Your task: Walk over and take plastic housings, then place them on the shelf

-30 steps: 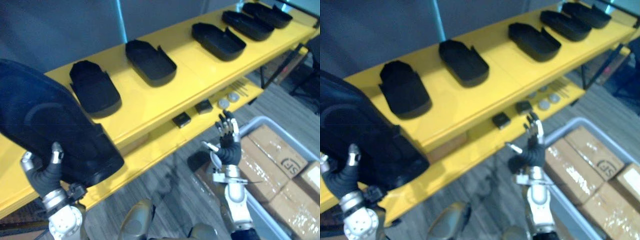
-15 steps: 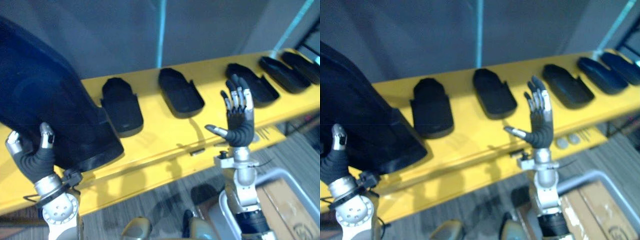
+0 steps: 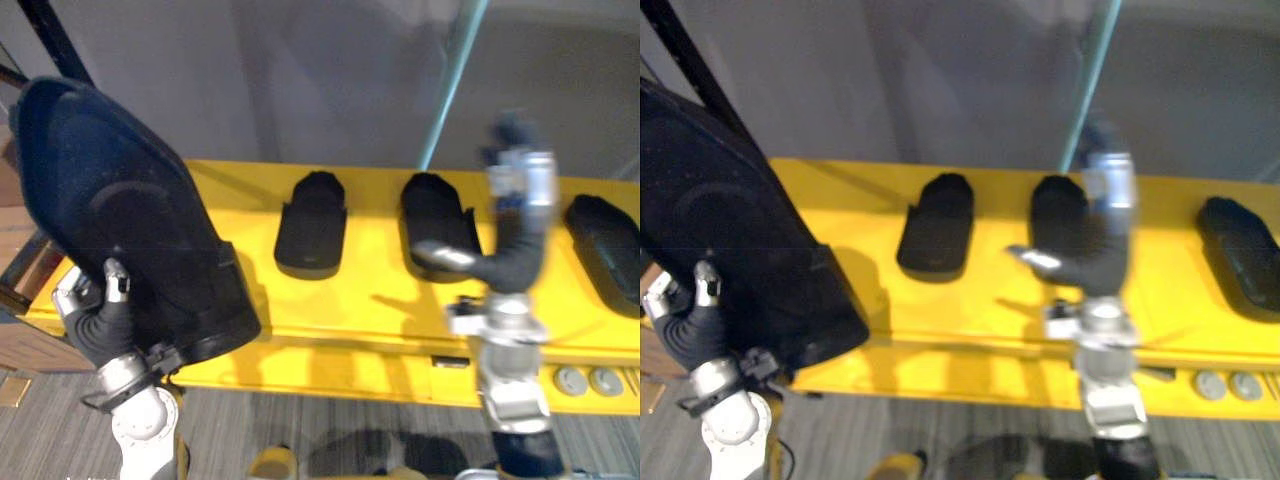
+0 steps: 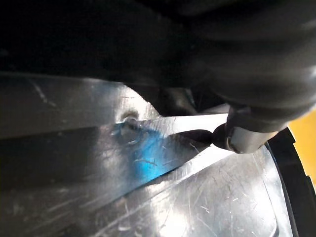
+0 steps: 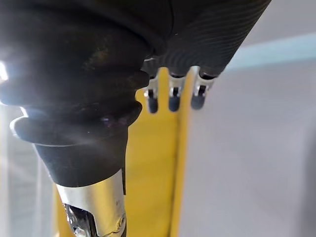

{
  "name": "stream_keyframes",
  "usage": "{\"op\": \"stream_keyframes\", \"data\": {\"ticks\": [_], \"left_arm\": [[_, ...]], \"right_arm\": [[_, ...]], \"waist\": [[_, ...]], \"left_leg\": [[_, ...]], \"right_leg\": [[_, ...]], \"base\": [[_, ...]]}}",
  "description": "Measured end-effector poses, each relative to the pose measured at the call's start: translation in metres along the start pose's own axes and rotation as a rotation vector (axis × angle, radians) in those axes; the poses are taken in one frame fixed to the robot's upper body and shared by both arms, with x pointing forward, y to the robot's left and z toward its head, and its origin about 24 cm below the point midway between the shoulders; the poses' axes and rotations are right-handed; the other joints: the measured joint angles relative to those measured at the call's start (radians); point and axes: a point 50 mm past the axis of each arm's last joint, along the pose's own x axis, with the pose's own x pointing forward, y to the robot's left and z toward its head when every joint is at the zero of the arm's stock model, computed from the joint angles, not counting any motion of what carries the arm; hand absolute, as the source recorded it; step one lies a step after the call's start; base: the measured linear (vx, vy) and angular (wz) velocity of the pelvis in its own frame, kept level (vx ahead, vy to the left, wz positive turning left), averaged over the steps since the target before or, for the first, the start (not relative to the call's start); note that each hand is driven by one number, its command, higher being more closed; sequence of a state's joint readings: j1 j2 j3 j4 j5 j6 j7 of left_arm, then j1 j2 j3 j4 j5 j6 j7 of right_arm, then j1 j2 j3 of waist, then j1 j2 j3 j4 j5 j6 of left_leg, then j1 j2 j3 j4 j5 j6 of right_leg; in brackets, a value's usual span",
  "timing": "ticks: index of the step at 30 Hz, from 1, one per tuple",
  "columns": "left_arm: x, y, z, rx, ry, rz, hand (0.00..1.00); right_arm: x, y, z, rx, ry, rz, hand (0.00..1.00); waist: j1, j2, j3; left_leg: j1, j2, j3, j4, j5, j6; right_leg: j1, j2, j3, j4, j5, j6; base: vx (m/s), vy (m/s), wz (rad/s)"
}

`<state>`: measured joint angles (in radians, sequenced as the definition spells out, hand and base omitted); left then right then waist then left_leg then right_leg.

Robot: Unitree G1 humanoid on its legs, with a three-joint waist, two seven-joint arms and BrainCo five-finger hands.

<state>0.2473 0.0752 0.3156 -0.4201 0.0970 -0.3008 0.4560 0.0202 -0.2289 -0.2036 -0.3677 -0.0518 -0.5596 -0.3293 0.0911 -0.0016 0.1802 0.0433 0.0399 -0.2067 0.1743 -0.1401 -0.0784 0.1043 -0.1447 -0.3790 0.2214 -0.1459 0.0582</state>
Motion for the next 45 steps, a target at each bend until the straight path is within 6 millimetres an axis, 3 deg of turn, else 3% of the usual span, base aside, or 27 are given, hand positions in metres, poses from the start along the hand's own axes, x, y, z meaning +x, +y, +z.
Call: {"op": "stream_keyframes", "data": {"ticks": [6,8,12,16,18,24,32,38,45], "left_arm": [[-0.005,0.051,-0.017,0.29,0.111,0.112,1.0],[-0.009,0.077,-0.032,0.399,0.204,0.175,1.0],[-0.003,0.109,-0.053,0.543,0.316,0.196,1.0],[0.02,0.128,-0.065,0.637,0.371,0.135,1.0],[0.042,0.133,-0.069,0.651,0.387,0.111,1.0],[0.089,0.13,-0.074,0.651,0.437,0.037,1.0],[0.122,0.124,-0.093,0.837,0.674,-0.138,1.0],[0.128,0.109,-0.098,0.835,0.716,-0.188,1.0],[0.117,0.102,-0.109,0.895,0.787,-0.221,1.0]], "right_arm": [[-0.047,-0.072,-0.009,-0.168,0.224,-0.379,0.0],[-0.076,-0.103,-0.013,-0.252,0.349,-0.51,0.0],[-0.124,-0.134,-0.023,-0.38,0.572,-0.619,0.0],[-0.156,-0.137,-0.032,-0.429,0.77,-0.576,0.0],[-0.169,-0.13,-0.041,-0.431,0.867,-0.507,0.0],[-0.19,-0.123,-0.055,-0.443,1.032,-0.408,0.0],[-0.224,-0.13,-0.064,-0.502,1.252,-0.39,0.0],[-0.241,-0.129,-0.066,-0.513,1.36,-0.371,0.0],[-0.254,-0.127,-0.066,-0.509,1.42,-0.364,0.0]], "waist": [[-0.054,0.01,-0.017],[-0.078,0.033,-0.034],[-0.112,0.063,-0.04],[-0.131,0.081,-0.049],[-0.133,0.084,-0.051],[-0.146,0.085,-0.051],[-0.163,0.073,-0.018],[-0.162,0.053,0.038],[-0.158,0.039,0.085]], "left_leg": [[0.014,0.003,0.082,-0.045,0.012,0.01],[0.015,0.002,0.115,-0.066,0.02,0.013],[0.044,0.004,0.185,-0.086,0.024,0.015],[0.061,0.011,0.271,-0.096,0.018,0.024],[0.061,0.02,0.334,-0.092,0.009,0.037],[0.06,0.02,0.401,-0.092,0.002,0.031],[0.022,0.037,0.434,-0.006,-0.047,0.003],[-0.029,0.074,0.432,0.123,-0.119,0.0],[-0.083,0.094,0.422,0.21,-0.164,0.01]], "right_leg": [[-0.038,0.0,0.062,-0.005,0.01,0.002],[-0.064,-0.001,0.096,-0.003,0.019,0.009],[-0.085,-0.006,0.143,0.023,0.018,0.017],[-0.121,-0.016,0.191,0.072,-0.003,0.017],[-0.142,-0.02,0.209,0.091,-0.008,0.02],[-0.159,-0.026,0.241,0.088,-0.005,0.028],[-0.155,0.005,0.278,0.031,0.026,0.036],[-0.151,0.029,0.308,0.026,0.027,0.036],[-0.161,0.046,0.323,0.027,0.028,0.036]], "base": [[-0.04,0.04,-0.29],[0.01,0.022,-0.37],[0.03,0.034,-0.36],[0.0,0.025,-0.33],[-0.03,0.016,-0.22],[0.0,0.036,-0.1],[0.06,0.034,-0.14],[0.02,0.026,-0.04],[-0.03,0.015,0.02]]}}
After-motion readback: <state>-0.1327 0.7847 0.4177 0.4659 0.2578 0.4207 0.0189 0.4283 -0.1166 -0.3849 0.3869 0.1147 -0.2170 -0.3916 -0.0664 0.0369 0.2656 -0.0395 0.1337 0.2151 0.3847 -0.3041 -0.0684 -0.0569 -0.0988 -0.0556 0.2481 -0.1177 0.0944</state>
